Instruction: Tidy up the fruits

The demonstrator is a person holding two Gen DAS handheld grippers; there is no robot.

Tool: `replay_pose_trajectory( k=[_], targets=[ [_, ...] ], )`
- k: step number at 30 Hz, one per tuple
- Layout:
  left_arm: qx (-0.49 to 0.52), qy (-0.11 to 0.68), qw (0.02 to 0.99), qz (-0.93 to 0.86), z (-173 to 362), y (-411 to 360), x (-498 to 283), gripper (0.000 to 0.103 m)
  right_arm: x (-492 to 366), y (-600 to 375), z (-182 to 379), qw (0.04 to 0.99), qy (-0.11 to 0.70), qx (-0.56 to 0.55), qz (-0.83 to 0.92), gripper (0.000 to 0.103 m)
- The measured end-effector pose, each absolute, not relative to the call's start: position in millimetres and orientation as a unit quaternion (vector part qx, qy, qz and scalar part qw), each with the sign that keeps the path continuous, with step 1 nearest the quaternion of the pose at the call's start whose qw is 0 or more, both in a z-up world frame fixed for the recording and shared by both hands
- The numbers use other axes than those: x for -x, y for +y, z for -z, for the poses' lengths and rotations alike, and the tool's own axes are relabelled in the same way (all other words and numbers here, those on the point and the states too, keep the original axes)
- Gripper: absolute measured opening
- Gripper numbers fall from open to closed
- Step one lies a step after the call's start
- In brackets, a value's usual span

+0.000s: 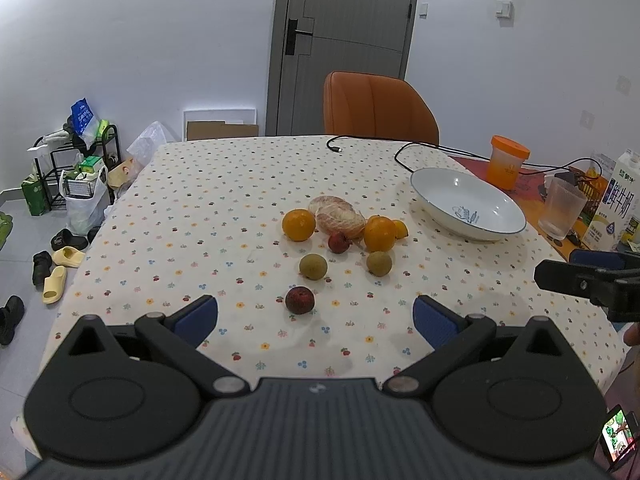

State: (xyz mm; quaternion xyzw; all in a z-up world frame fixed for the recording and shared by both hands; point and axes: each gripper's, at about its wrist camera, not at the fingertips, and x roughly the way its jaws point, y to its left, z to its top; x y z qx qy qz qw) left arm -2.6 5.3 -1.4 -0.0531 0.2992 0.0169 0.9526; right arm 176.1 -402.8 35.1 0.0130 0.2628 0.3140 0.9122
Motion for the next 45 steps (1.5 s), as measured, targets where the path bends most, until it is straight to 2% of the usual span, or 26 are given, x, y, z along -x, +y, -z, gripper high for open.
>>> replay_pose_trajectory(
  k=[45],
  targets=[
    [0.055,0.297,0.953,-0.018,-1.0,7.5,4.0,0.103,-174.8,-401.7,-35.8,0.912,0.265,-0.009,-0.313,0.103]
  ],
)
